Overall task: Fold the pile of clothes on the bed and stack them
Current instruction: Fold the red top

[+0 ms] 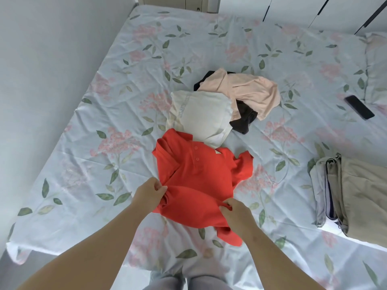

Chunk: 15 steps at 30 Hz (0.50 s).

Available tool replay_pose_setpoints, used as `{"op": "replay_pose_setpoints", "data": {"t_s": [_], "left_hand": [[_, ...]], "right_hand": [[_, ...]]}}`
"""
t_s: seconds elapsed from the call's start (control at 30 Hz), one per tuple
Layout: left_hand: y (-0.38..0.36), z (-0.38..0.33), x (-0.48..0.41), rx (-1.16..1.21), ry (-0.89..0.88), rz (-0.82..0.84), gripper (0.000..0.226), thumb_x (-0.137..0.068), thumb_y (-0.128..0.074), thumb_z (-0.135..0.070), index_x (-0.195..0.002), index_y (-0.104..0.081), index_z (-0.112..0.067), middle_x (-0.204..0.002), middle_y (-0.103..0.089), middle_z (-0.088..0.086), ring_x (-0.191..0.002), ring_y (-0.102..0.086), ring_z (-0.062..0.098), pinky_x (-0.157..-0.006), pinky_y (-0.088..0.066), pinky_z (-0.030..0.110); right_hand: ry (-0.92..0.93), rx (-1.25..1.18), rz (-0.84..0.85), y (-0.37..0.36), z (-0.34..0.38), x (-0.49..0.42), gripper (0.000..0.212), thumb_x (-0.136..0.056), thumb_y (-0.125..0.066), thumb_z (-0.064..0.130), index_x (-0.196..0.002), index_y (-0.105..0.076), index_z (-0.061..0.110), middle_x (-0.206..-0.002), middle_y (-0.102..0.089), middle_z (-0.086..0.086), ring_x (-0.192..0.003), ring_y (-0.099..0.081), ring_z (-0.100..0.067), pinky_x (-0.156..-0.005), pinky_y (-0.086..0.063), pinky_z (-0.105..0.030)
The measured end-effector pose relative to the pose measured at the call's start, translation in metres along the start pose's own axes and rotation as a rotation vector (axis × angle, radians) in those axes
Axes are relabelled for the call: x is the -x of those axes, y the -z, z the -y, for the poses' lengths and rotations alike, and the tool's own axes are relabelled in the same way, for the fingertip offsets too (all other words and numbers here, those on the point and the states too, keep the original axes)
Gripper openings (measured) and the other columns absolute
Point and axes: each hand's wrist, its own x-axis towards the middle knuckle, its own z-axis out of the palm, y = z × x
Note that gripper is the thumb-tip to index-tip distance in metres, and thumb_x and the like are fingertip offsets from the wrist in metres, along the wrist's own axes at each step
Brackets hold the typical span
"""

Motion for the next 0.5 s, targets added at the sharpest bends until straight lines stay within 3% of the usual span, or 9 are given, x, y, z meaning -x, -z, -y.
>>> {"op": "replay_pose_setpoints", "data": {"t_s": [0.13,0.23,0.37,0.5], "left_hand": [[-0.001,-0.013,-0.015,-0.034,0.004,0.038,0.022,-0.091,-0.055,-0.029,-0.073,-0.045,-0.022,-0.072,-0.053,-0.006,-0.066,-0.047,0.007,-0.054,-0.031,0.021],[0.0,-0.024,-0.032,-0.05,-0.011,0.085,0.014,-0.092,-0.053,-0.03,-0.082,-0.048,-0.021,-0.079,-0.054,-0.005,-0.071,-0.048,0.011,-0.058,-0.034,0.022],[-0.004,-0.041,-0.058,-0.059,-0.052,0.121,0.013,-0.093,-0.052,-0.028,-0.097,-0.054,-0.016,-0.095,-0.06,0.0,-0.09,-0.056,0.021,-0.077,-0.044,0.032],[-0.02,-0.057,-0.095,-0.124,-0.099,0.141,0.021,-0.093,-0.052,-0.026,-0.111,-0.054,-0.016,-0.112,-0.06,0.002,-0.104,-0.054,0.022,-0.087,-0.044,0.033]], "right_hand": [[-0.014,-0.048,0.038,0.005,0.006,-0.016,0.008,-0.092,-0.052,0.025,-0.092,-0.059,0.027,-0.081,-0.057,0.015,-0.076,-0.051,-0.001,-0.061,-0.034,-0.013],[-0.041,-0.058,0.032,0.012,0.014,-0.034,0.013,-0.092,-0.05,0.023,-0.097,-0.062,0.021,-0.085,-0.059,0.01,-0.085,-0.054,-0.013,-0.068,-0.038,-0.023],[-0.03,-0.056,0.008,0.021,0.024,-0.067,0.013,-0.093,-0.05,0.022,-0.097,-0.062,0.019,-0.088,-0.059,0.006,-0.085,-0.055,-0.015,-0.069,-0.039,-0.025],[-0.007,-0.004,-0.012,0.024,0.031,-0.115,0.014,-0.092,-0.051,0.019,-0.098,-0.063,0.017,-0.102,-0.061,-0.001,-0.097,-0.055,-0.021,-0.08,-0.039,-0.026]]}}
